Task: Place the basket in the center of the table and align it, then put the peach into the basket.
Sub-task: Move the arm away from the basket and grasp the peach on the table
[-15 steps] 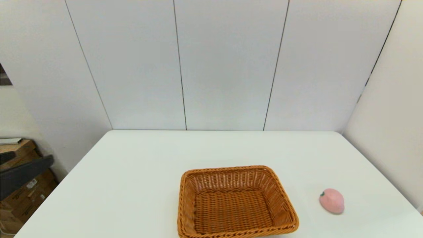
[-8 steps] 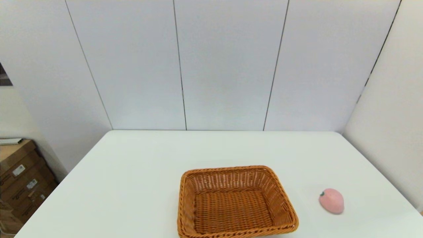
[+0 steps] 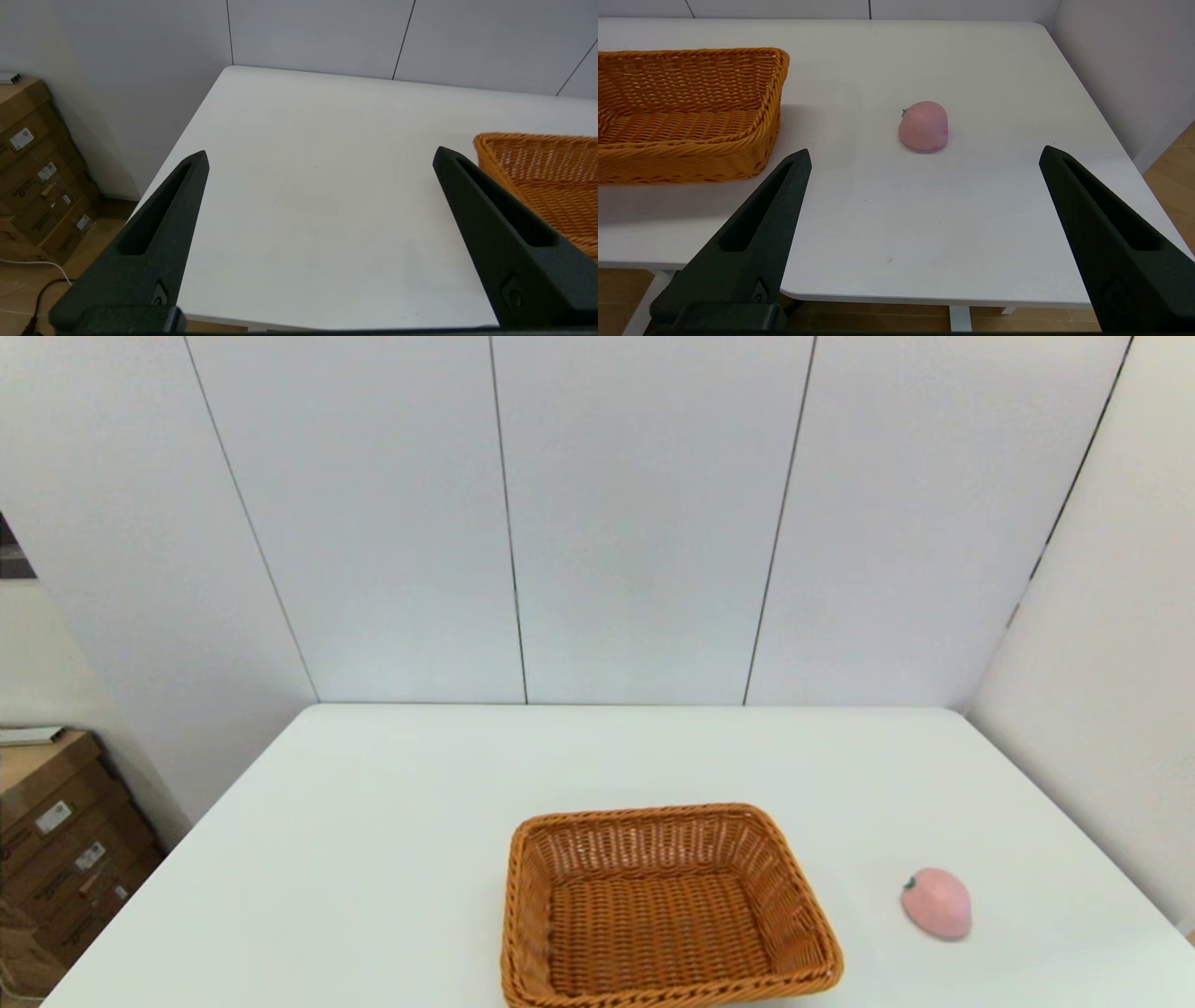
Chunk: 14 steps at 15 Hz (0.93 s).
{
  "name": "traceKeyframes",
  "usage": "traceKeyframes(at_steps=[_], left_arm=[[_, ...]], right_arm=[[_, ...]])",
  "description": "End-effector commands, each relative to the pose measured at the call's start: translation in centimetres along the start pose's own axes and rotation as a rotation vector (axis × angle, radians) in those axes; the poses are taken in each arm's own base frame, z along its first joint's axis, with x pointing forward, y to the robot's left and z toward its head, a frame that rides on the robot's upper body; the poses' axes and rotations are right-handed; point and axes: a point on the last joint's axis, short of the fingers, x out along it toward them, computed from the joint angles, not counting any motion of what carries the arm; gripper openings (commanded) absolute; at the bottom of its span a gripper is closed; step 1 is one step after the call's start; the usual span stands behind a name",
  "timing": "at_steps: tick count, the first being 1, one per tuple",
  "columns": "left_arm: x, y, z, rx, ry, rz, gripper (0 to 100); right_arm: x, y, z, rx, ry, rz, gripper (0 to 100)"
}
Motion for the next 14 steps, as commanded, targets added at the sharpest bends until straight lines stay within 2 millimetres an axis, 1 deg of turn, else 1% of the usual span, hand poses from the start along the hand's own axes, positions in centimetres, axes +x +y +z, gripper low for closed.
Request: traceKeyframes(at_steps=[1,2,3,4,5,6,7,8,9,10,11,12,14], left_arm=[[0.8,0.1,-2.8,0.036,-0.08,-0.022,100],[0.9,0.1,-3.0,0.045,-0.083,-0.046,100],[1.2,0.1,-3.8,0.053,-0.052,-0.055,100],[1.2,0.1,-3.7,0.052,-0.052,-0.057,100],[1.2,0.1,-3.7,0.053,-0.054,-0.055,100],[1.2,0.1,-3.7,0.054,-0.057,-0.055,100],[1.2,0.1,-3.7,0.057,-0.057,-0.057,100],[1.2,0.1,-3.7,0.057,-0.057,-0.055,100],[1.2,0.1,-3.7,0.054,-0.057,-0.055,100],[1.2,0.1,-3.7,0.056,-0.057,-0.055,100],[1.2,0.1,-3.7,0.054,-0.057,-0.055,100],[1.2,0.1,-3.7,0.051,-0.057,-0.054,100],[1.2,0.1,-3.7,0.05,-0.057,-0.052,100]], right_arm=[[0.0,0.0,0.0,0.0,0.002,0.001,100],[0.0,0.0,0.0,-0.008,0.002,0.002,100],[0.0,0.0,0.0,-0.016,0.001,0.005,100],[-0.1,0.0,0.2,-0.033,-0.006,0.01,100],[-0.3,0.0,1.1,-0.033,-0.015,0.016,100],[-0.2,0.0,2.5,-0.031,0.003,0.016,100],[0.3,0.0,4.4,-0.023,0.049,0.021,100],[1.3,0.0,6.3,-0.021,0.114,0.024,100],[3.3,0.0,7.9,-0.02,0.235,0.018,100],[6.9,0.1,9.2,-0.017,0.409,0.017,100],[10.1,0.1,9.4,-0.017,0.541,0.01,100],[13.2,0.1,9.1,-0.02,0.643,0.004,100],[19.3,0.2,6.9,-0.036,0.83,-0.006,100]])
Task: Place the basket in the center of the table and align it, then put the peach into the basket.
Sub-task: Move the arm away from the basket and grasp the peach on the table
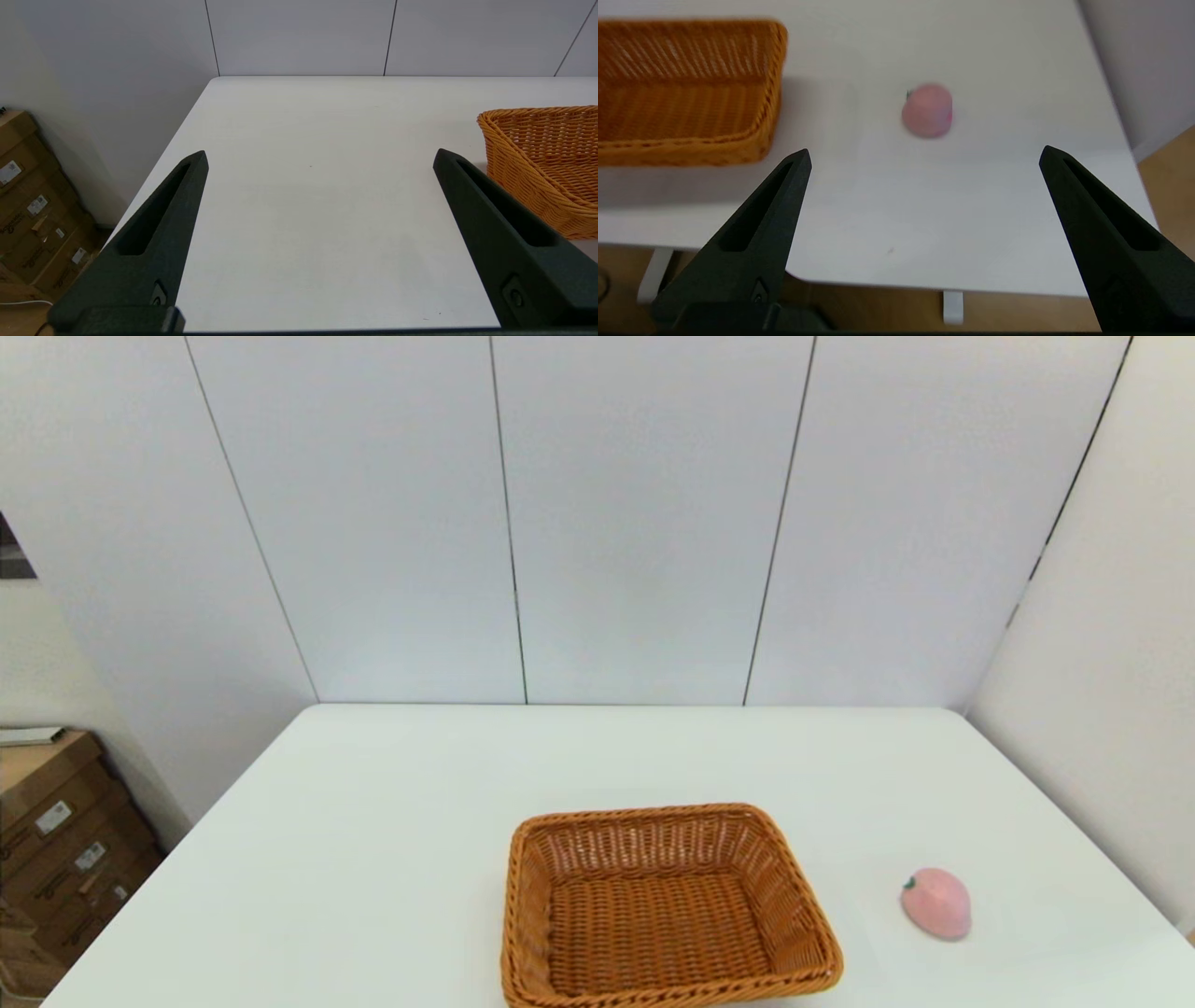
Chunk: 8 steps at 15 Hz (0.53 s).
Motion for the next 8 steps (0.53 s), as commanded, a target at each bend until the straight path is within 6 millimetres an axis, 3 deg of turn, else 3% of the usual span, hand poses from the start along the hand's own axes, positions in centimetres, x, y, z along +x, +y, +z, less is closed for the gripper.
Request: traceKeyframes(at_steps=[1,2,4,8], left_arm=[[0.0,0.0,0.0,-0.002,-0.002,0.001,100],[0.0,0.0,0.0,-0.004,0.0,-0.001,100],[0.0,0.0,0.0,-0.007,0.0,-0.001,100],[0.0,0.0,0.0,-0.008,0.0,-0.001,100]], right_arm=[[17.6,-0.1,3.1,-0.014,0.621,-0.021,100],[20.6,-0.1,2.1,-0.029,0.687,-0.05,100],[24.5,-0.2,0.3,-0.052,0.745,-0.099,100],[27.5,-0.4,-1.0,-0.035,0.689,-0.101,100]])
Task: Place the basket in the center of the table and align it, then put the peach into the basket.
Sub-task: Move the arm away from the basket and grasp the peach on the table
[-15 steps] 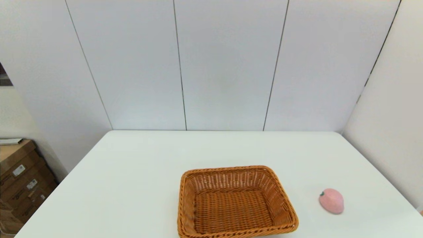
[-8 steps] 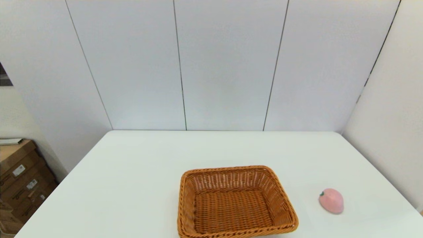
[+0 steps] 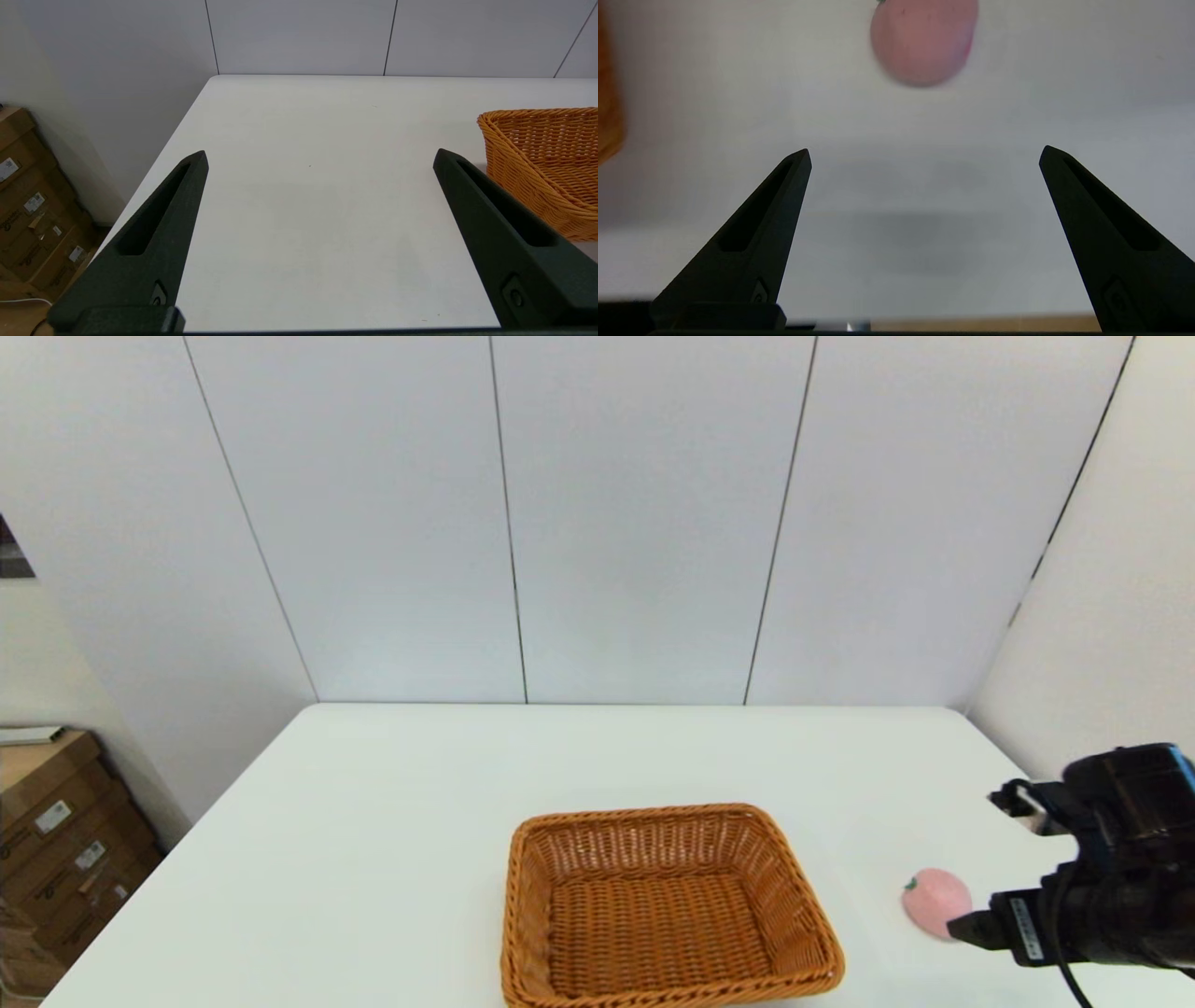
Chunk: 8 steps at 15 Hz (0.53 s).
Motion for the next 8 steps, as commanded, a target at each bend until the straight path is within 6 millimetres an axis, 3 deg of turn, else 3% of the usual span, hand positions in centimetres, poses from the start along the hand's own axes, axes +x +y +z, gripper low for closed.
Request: traceKeyframes(at_steps=[1,8], left_arm=[[0.0,0.0,0.0,-0.001,0.0,0.0,100],[0.0,0.0,0.0,-0.02,0.0,0.0,100]], right_arm=[[8.31,0.51,2.32,0.007,0.01,-0.022,100],[7.48,0.21,3.02,0.042,-0.049,-0.008,100]])
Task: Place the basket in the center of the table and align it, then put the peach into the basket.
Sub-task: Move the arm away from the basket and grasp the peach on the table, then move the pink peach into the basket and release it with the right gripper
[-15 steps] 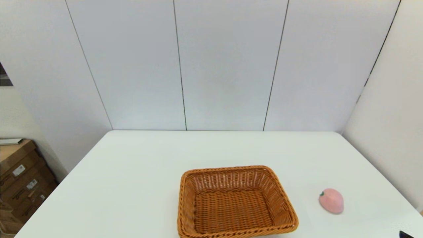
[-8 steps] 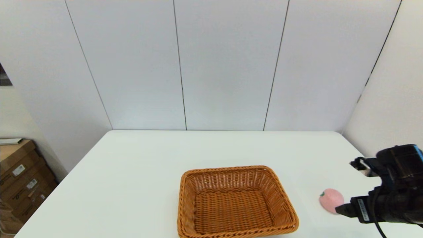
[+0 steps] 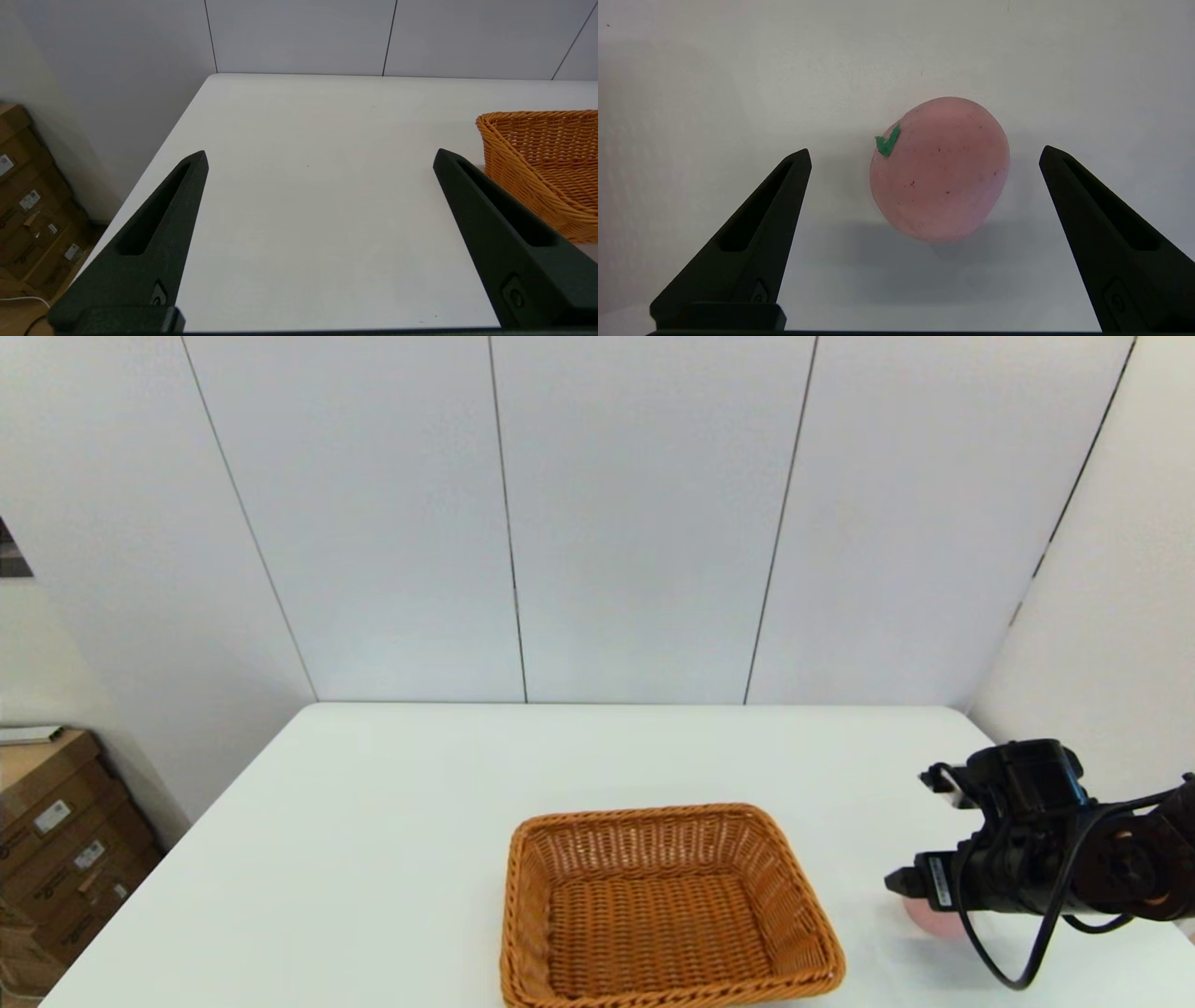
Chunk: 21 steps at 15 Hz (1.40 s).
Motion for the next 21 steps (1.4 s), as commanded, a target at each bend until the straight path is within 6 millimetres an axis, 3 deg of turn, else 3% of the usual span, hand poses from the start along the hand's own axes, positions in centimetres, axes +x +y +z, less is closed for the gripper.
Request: traceKeyframes(at_steps=[1,4,5,15,17,21], left_arm=[[0.0,0.0,0.0,-0.003,0.0,0.002,100],[0.0,0.0,0.0,-0.008,0.0,0.002,100],[0.0,0.0,0.0,-0.012,0.0,0.002,100],[0.0,0.0,0.0,-0.015,-0.001,0.003,100],[0.0,0.0,0.0,-0.015,-0.001,0.003,100],[0.0,0.0,0.0,-0.015,-0.001,0.003,100]], right_arm=[[0.2,-0.2,-0.2,0.006,0.015,-0.008,100],[0.4,-0.4,-0.4,0.011,0.026,-0.011,100],[0.6,-0.4,-0.5,0.01,0.032,-0.013,0],[0.0,-0.6,-1.2,0.024,0.022,-0.018,0],[-1.7,-0.6,-0.2,0.032,-0.093,-0.014,0],[-10.0,2.9,2.4,0.02,-0.39,0.194,0]])
